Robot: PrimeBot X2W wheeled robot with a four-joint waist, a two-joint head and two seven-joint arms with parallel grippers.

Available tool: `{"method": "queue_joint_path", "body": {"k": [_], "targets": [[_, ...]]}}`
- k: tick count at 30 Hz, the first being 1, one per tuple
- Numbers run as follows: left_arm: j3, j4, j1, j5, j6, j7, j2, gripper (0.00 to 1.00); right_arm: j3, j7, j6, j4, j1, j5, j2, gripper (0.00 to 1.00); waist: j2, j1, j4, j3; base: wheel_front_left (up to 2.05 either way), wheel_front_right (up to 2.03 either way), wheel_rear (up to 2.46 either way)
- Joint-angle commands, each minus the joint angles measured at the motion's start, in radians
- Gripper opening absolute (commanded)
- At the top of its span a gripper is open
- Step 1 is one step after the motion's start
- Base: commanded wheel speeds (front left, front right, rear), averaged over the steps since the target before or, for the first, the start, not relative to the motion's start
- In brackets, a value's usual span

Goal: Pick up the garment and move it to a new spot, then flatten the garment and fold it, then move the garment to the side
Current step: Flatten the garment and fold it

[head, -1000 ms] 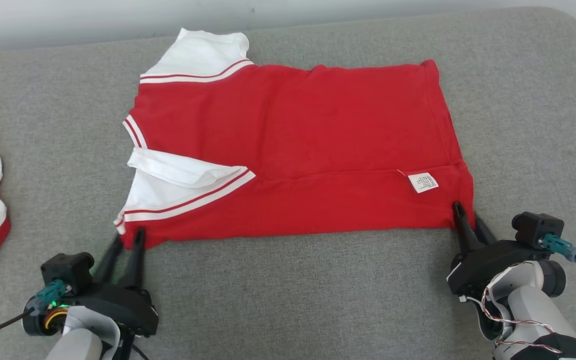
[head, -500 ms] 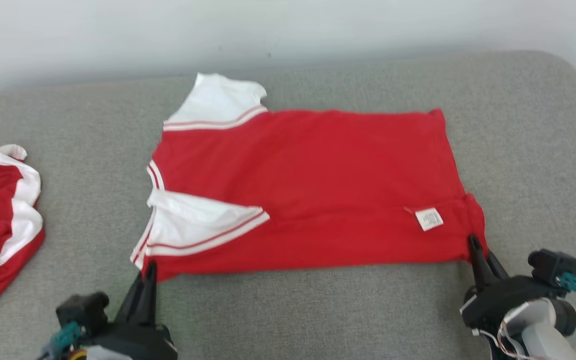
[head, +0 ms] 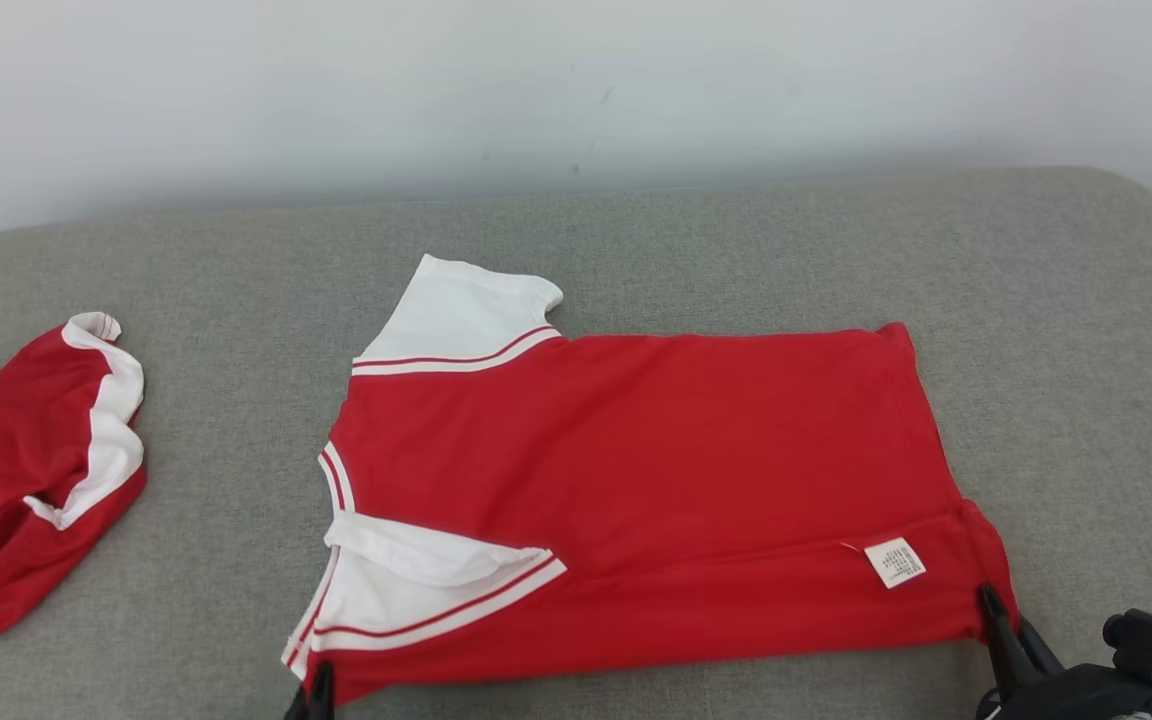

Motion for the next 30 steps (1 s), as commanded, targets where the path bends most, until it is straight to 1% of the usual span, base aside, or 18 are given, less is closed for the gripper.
{"method": "queue_joint_path", "body": {"k": [1, 2, 3, 4, 8, 11, 16, 22, 27, 30], "targets": [[-0.005, 0.007, 0.013, 0.001, 0.007, 0.003, -0.001, 0.00, -0.009, 0.013, -0.003, -0.008, 0.017, -0.011, 0.007, 0.00, 0.0002, 0.0001, 0.004, -0.004, 0.00, 0.00, 0.00], [-0.008, 0.006, 0.015, 0.009, 0.011, 0.002, -0.001, 0.49, -0.012, 0.020, -0.002, -0.015, 0.022, -0.022, 0.011, 0.25, 0.0002, 0.0001, 0.004, -0.005, 0.00, 0.00, 0.00], [-0.011, 0.005, 0.017, 0.012, 0.011, 0.002, -0.005, 0.95, -0.021, 0.019, -0.002, -0.024, 0.025, -0.033, 0.017, 0.71, 0.0002, 0.0001, 0.004, -0.006, 0.00, 0.00, 0.00], [-0.013, 0.005, 0.019, 0.013, 0.011, 0.001, -0.008, 1.00, -0.028, 0.018, -0.003, -0.031, 0.028, -0.040, 0.024, 1.00, 0.0002, 0.0001, 0.005, -0.008, 0.00, 0.00, 0.00], [0.003, 0.000, 0.023, 0.027, 0.019, -0.005, -0.010, 1.00, -0.040, 0.015, -0.002, -0.063, 0.037, -0.061, 0.051, 1.00, 0.0002, 0.0001, 0.005, -0.016, 0.00, 0.00, 0.00], [0.020, -0.007, 0.020, 0.031, 0.020, -0.004, -0.010, 1.00, -0.045, 0.007, -0.002, -0.081, 0.036, -0.076, 0.055, 1.00, 0.0002, 0.0001, 0.004, -0.019, 0.00, 0.00, 0.00], [0.078, -0.054, 0.012, 0.067, 0.033, -0.006, 0.000, 1.00, -0.049, -0.031, -0.002, -0.134, 0.021, -0.093, 0.075, 1.00, 0.0002, 0.0001, 0.002, -0.027, 0.00, 0.00, 0.00], [0.169, -0.117, 0.014, 0.166, 0.040, -0.006, -0.001, 1.00, -0.024, -0.106, -0.002, -0.173, 0.007, -0.111, 0.093, 1.00, 0.0002, 0.0001, 0.002, -0.036, 0.00, 0.00, 0.00], [0.235, -0.157, 0.015, 0.249, 0.040, -0.006, -0.026, 1.00, 0.011, -0.180, -0.002, -0.170, -0.004, -0.141, 0.091, 1.00, 0.0002, 0.0001, 0.004, -0.046, 0.00, 0.00, 0.00], [0.269, -0.177, 0.023, 0.299, 0.032, -0.007, -0.041, 1.00, 0.031, -0.216, -0.002, -0.167, -0.009, -0.157, 0.098, 1.00, 0.0002, 0.0001, 0.003, -0.050, 0.00, 0.00, 0.00]]}}
